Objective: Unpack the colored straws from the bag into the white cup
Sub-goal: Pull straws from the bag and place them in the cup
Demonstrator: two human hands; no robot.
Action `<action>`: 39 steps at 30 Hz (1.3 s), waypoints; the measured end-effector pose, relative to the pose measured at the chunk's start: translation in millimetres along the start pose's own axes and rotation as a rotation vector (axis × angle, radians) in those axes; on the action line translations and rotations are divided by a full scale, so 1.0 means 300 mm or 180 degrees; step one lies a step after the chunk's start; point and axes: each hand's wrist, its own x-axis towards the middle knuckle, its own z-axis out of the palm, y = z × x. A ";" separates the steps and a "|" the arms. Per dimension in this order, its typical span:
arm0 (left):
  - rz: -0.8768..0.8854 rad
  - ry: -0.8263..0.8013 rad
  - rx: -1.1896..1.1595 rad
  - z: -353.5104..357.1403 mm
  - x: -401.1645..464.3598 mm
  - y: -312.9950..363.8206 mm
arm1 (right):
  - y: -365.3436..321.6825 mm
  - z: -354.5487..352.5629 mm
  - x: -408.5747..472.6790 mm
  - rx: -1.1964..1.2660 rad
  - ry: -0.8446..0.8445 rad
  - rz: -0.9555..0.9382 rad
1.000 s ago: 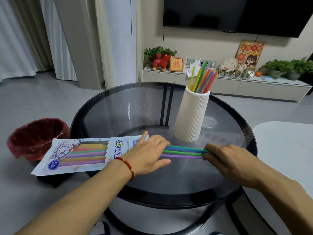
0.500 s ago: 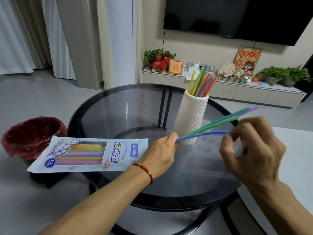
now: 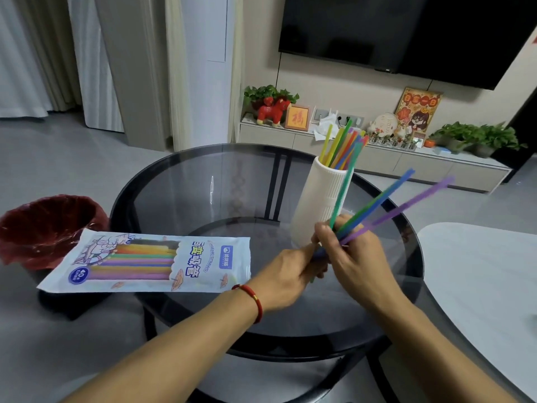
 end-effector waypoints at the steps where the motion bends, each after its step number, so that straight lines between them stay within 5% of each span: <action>1: -0.0037 -0.0013 0.0081 -0.007 0.002 -0.004 | 0.001 -0.002 0.010 -0.0145 0.0078 -0.0068; 11: -0.0259 0.0144 0.0983 -0.094 -0.024 -0.085 | 0.024 -0.063 0.064 -0.0459 0.0054 0.0154; 25: -0.0930 0.0056 0.0403 -0.022 0.003 -0.068 | 0.123 0.051 0.041 -0.0500 -0.0902 0.0010; 39: -0.0809 0.0199 0.0222 -0.019 -0.007 -0.075 | 0.100 0.037 0.035 -0.0371 -0.0902 0.0010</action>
